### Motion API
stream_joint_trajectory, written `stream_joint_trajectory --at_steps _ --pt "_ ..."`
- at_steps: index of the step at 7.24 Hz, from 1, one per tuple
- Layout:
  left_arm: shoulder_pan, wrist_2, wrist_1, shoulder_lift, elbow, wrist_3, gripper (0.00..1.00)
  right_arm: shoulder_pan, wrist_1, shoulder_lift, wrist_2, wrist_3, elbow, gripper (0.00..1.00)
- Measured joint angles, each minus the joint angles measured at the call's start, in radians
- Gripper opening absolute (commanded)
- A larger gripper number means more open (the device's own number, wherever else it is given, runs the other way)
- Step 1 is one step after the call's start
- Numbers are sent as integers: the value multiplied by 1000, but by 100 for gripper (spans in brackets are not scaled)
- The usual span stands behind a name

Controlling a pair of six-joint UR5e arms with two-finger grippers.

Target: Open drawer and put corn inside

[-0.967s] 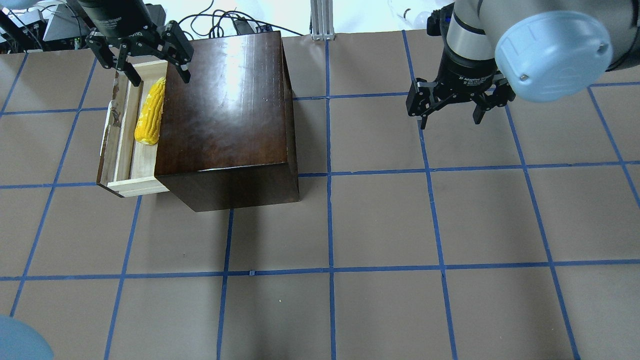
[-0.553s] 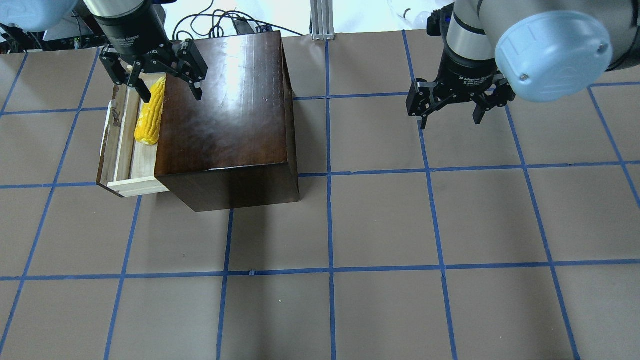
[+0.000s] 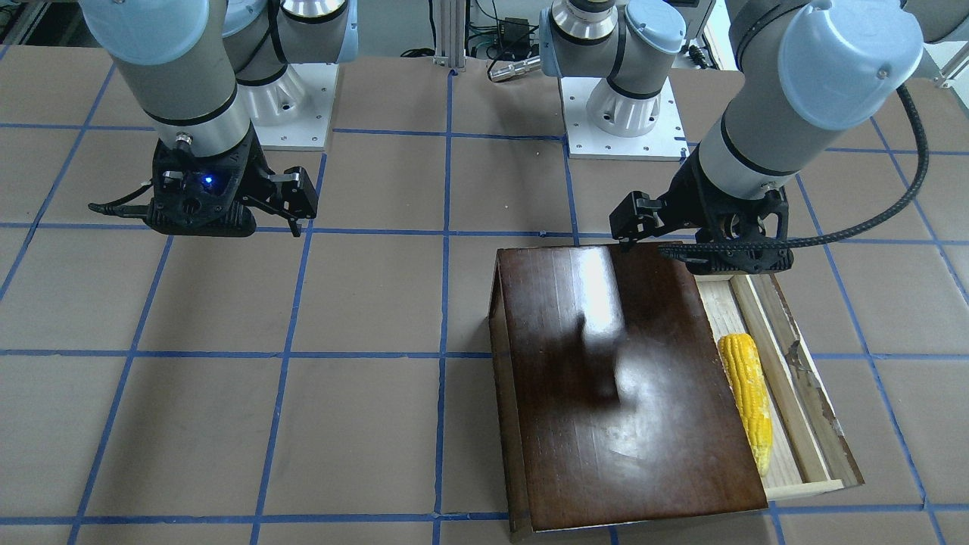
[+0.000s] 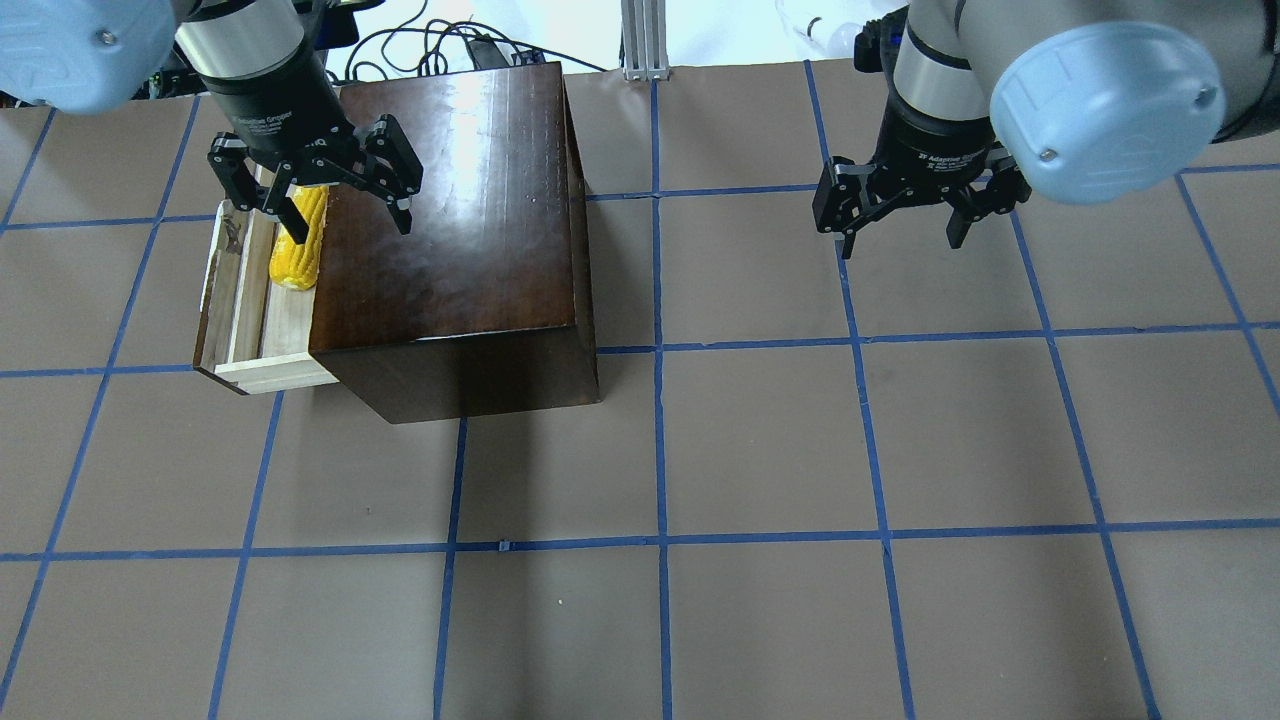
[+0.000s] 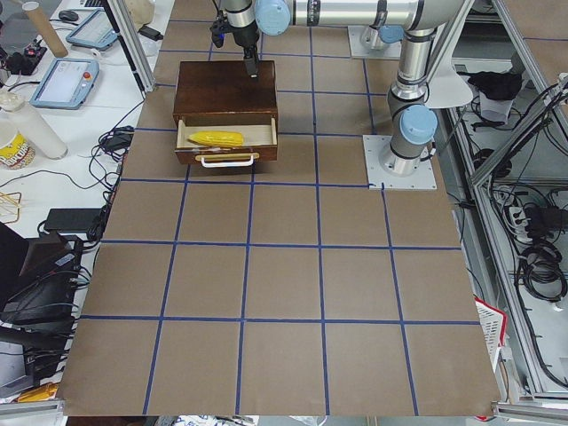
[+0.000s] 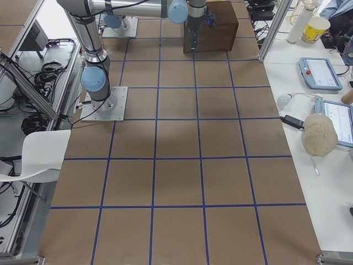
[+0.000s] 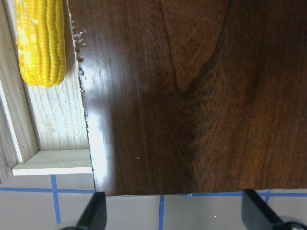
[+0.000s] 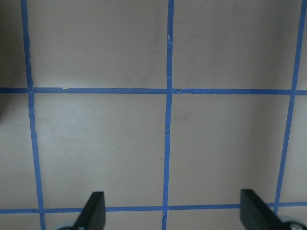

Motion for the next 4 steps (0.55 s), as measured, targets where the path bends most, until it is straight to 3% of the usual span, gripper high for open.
stream_joint_trajectory --at_steps 4 --pt "0 0 6 11 -19 5 100 0 0 0 -1 0 0 100"
